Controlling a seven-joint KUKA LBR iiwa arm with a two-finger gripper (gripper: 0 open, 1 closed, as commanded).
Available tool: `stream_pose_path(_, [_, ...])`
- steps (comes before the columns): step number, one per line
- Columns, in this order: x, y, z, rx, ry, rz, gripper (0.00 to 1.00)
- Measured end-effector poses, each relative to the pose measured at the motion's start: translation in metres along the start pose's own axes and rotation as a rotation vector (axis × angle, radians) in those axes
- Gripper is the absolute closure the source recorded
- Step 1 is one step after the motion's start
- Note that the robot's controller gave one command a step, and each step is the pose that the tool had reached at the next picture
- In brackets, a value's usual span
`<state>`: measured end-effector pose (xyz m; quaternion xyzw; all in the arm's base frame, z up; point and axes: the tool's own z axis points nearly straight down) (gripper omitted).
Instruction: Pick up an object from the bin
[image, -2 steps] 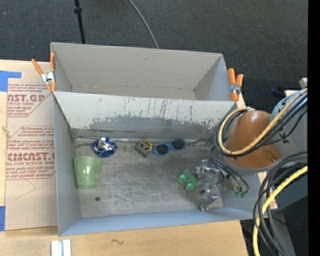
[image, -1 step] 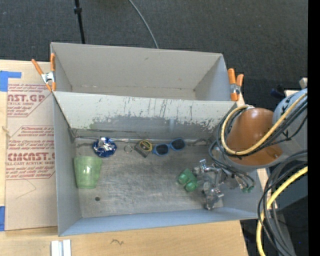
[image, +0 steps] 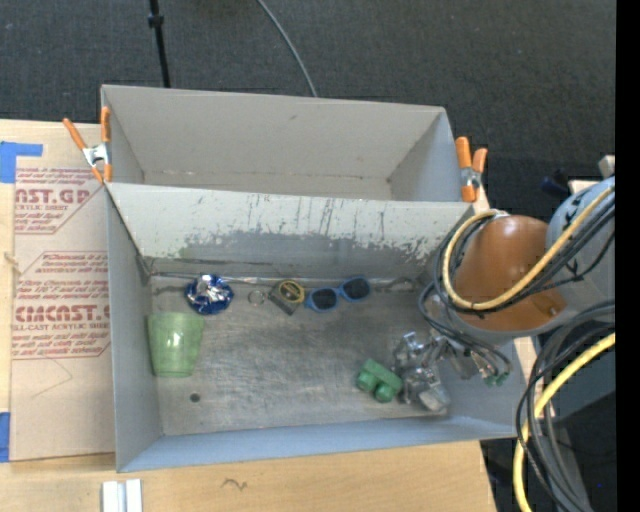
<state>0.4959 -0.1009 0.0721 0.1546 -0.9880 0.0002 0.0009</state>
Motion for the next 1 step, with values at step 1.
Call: stream_pose_path(1, [-0.0151,-0.0214,-0.1920,0.005,-0.009,-0.354,1.00])
